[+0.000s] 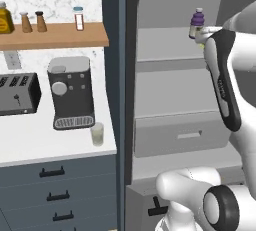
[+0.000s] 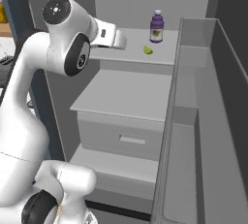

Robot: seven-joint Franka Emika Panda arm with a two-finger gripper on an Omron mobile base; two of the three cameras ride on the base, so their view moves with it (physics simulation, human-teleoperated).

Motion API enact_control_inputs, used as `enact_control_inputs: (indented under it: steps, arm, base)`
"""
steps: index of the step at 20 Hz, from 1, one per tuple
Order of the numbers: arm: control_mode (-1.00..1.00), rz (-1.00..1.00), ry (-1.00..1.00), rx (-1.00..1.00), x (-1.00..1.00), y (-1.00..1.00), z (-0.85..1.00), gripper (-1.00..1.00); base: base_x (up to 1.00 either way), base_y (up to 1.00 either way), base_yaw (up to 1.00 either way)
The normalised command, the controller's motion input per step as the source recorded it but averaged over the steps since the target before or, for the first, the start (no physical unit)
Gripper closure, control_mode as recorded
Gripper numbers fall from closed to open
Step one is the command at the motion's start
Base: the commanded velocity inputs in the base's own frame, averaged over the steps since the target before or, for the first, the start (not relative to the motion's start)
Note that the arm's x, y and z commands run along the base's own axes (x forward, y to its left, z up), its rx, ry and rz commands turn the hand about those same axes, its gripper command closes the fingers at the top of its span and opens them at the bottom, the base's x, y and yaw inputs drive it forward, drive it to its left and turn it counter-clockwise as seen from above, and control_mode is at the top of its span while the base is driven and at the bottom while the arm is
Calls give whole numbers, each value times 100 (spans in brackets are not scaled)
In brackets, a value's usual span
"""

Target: Grab a lemon wedge from the fridge and one ice cube from the ice bowl, and put them in the glass of lemonade.

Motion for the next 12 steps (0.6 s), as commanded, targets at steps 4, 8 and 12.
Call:
enact_control_inputs:
  steps: [4,8,12]
  arm:
    - [-100,1,-1,0,-2,-48,4,-100]
    - [-100,2,0,0,-5,-48,12,-100]
    - [-100,2,3,0,0,-56,17,-100]
  base:
    - [0,0,0]
    - [0,0,0]
    - [0,0,0]
